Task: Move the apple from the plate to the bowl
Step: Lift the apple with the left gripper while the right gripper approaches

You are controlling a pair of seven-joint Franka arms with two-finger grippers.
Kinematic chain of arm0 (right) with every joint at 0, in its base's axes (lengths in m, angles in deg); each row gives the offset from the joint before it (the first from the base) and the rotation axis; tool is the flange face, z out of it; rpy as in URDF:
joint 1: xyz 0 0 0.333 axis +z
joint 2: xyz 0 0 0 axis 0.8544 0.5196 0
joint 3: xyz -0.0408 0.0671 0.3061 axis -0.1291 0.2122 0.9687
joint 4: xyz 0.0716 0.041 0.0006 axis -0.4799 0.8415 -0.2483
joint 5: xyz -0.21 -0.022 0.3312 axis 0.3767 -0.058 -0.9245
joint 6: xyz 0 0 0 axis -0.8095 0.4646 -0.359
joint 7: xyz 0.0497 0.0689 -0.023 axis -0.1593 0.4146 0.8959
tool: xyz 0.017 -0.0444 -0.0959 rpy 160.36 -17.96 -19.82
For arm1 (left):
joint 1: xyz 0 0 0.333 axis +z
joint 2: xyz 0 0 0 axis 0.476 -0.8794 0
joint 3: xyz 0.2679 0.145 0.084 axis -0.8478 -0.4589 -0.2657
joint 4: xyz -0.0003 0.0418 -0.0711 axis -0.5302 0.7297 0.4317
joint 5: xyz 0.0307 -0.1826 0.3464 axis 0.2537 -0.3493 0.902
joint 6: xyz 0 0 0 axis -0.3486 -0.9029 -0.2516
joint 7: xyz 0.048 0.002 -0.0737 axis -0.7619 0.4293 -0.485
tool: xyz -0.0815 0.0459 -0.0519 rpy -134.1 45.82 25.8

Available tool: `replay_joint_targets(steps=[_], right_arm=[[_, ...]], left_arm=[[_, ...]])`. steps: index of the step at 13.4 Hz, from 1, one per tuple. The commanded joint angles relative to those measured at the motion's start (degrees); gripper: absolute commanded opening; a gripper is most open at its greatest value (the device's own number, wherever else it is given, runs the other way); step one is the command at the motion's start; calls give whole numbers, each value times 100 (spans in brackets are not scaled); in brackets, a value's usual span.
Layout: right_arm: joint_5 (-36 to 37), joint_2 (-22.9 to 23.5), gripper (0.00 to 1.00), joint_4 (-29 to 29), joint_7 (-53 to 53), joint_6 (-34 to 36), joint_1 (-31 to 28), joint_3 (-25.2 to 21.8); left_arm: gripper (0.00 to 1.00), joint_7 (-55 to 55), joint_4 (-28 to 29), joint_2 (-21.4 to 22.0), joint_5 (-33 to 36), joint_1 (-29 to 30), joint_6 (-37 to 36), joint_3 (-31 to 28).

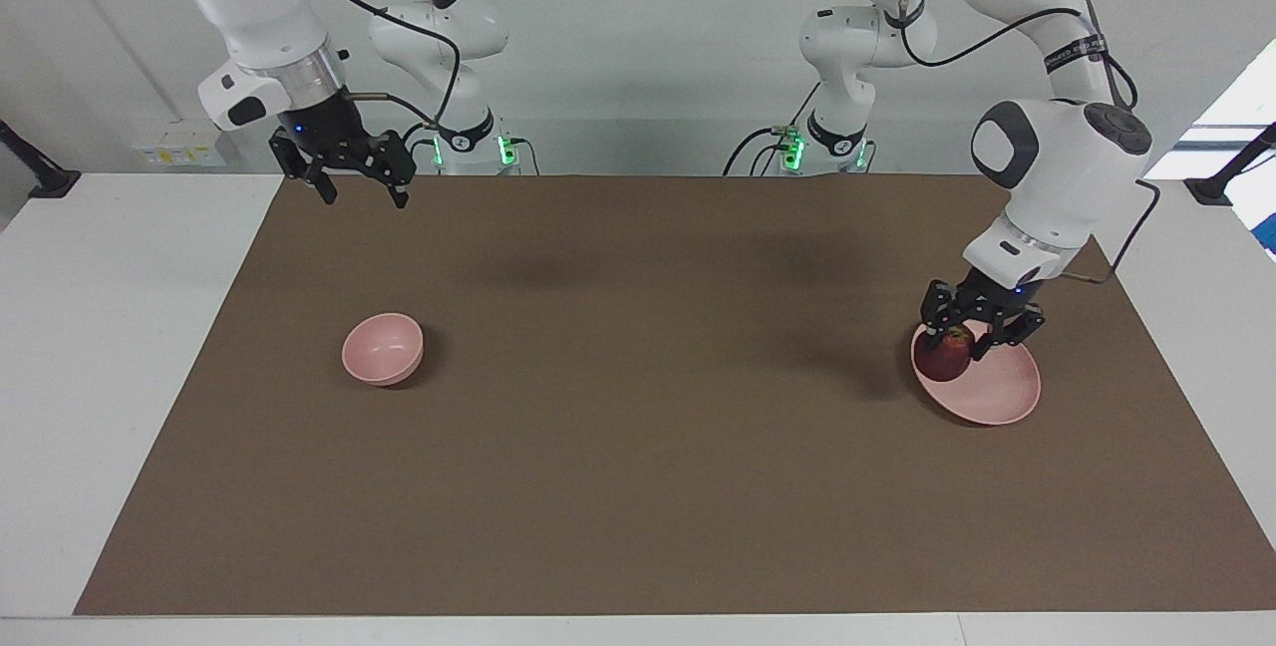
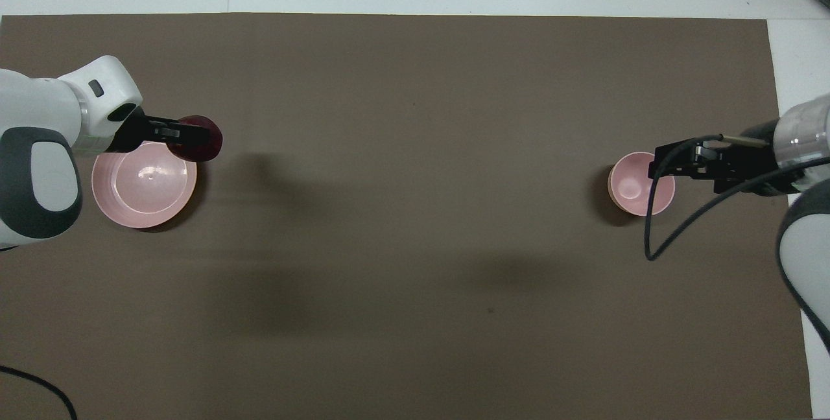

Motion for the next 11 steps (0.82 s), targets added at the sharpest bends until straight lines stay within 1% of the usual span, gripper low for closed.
replay_joint_targets(steps=[1, 2, 3, 5, 7, 9, 11], right_arm=[[-506, 233, 100, 21, -644, -210, 92, 16], [-795, 303, 100, 21, -1056, -228, 110, 16], [-1233, 391, 100, 21, -1556, -315, 188, 16], [-1658, 566, 100, 21, -2523, -657, 285, 16], [-2132, 734, 100, 13, -3088, -1017, 417, 16], [-2772, 848, 100, -5, -3816, -1377, 479, 16], [-3256, 945, 100, -31, -4415, -1685, 575, 16]], left_arm=[[0, -242, -82, 19, -786, -383, -112, -72], [0, -304, -73, 19, -1015, -498, -121, -46], [0, -331, -65, 36, -1339, -595, -130, -11], [0, -436, -65, 45, -2016, -727, -112, 155], [0, -559, -56, 54, -2465, -728, -77, 445], [0, -673, -65, 63, -2965, -728, -42, 682], [0, -744, -65, 107, -3318, -728, 28, 998]])
